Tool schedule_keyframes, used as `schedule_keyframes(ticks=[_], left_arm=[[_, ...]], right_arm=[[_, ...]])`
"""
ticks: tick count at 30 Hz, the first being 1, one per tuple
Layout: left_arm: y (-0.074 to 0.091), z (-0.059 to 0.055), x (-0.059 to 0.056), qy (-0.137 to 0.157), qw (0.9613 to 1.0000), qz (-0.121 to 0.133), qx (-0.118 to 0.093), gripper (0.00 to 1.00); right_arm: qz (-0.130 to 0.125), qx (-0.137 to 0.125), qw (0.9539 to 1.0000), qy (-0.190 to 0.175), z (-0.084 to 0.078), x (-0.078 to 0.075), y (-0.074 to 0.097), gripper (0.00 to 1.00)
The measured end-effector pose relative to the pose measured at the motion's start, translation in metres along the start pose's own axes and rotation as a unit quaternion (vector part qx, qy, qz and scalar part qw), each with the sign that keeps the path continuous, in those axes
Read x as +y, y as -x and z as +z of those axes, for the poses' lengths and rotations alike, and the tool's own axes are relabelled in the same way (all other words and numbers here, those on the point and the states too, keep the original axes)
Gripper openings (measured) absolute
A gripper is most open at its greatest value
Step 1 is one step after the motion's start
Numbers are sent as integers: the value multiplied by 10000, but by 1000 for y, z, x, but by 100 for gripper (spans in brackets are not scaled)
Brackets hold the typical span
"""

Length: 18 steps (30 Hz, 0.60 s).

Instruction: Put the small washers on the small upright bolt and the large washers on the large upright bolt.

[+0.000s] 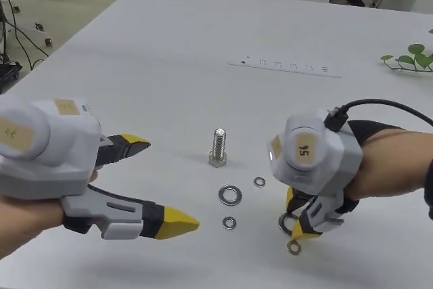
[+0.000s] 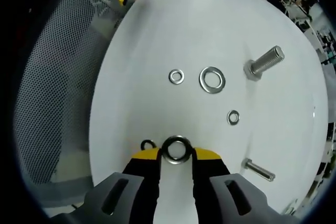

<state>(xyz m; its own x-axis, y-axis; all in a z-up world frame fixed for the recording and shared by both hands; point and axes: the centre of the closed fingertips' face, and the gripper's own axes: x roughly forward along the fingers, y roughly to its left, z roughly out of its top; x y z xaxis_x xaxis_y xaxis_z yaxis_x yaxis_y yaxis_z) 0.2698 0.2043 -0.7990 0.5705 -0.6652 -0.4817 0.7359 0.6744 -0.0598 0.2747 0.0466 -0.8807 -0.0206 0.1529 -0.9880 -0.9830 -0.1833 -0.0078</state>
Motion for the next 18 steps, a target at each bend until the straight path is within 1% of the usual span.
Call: schedule_keyframes(ticks=[11, 14, 15, 18], left_arm=[[0, 0, 1, -52, 10000, 9, 10, 90], [0, 0, 1, -67, 10000, 9, 22, 90], [0, 0, 1, -71, 10000, 8, 21, 91], [-1, 0, 1, -70, 10000, 9, 24, 91]], right_arm=[[-77, 86, 9999, -116, 0, -2, 1, 22], [-51, 33, 9998, -203, -1, -3, 1, 22], [-5, 13, 9996, -268, -1, -2, 1, 22], [26, 7, 9996, -268, -1, 0, 1, 22]])
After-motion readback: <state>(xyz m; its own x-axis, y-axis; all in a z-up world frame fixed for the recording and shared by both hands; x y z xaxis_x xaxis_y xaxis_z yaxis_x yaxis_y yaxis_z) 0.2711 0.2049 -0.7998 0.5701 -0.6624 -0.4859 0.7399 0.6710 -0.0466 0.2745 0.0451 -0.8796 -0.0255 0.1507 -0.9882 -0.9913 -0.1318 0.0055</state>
